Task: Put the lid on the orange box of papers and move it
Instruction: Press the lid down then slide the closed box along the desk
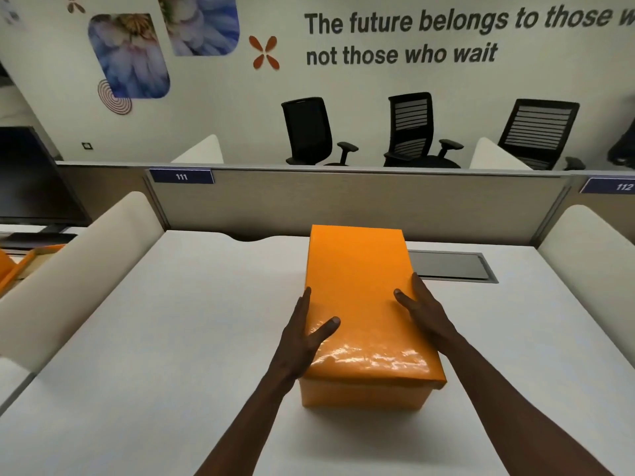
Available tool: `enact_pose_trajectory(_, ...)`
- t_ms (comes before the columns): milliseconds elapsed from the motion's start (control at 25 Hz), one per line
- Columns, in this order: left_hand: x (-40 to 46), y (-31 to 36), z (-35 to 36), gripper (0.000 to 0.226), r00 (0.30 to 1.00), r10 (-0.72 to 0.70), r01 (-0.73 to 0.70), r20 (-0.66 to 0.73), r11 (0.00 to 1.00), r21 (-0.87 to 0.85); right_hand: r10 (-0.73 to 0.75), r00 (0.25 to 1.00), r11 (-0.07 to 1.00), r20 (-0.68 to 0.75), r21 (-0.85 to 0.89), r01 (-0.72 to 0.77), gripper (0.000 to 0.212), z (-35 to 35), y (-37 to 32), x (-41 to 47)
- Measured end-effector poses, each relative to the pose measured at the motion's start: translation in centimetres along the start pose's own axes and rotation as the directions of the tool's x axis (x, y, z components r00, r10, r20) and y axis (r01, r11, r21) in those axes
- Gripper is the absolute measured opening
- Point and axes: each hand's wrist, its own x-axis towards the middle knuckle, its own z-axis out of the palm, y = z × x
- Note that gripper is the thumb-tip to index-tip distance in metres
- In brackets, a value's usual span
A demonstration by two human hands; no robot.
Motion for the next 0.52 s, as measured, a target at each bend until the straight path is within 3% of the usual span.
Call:
enact_pose_trajectory(200, 1.1, -1.5, 0.6, 0.112, 1.0, -0.001, 0.005, -0.026, 0.985, 0.171, -0.089, 0.996, 0.958, 0.008, -0.272, 0.087, 0.1, 0.3, 0.5, 0.7)
enact_pose_trajectory(400, 1.9, -3.0, 1.5, 0.11, 0.997, 0.047, -0.027, -0.053, 0.945, 0.325, -0.115, 0.993, 0.935, -0.007, -0.339, 0.106, 0.101, 0.3, 1.4, 0.8)
enact_pose_trajectory(520, 2.1, -3.8, 1.6, 0.11, 0.997, 0.054, -0.033, -0.048, 0.928, 0.37, -0.107, 0.994, 0.868, -0.018, -0.489, 0.085, 0.102, 0.3, 1.3, 1.4)
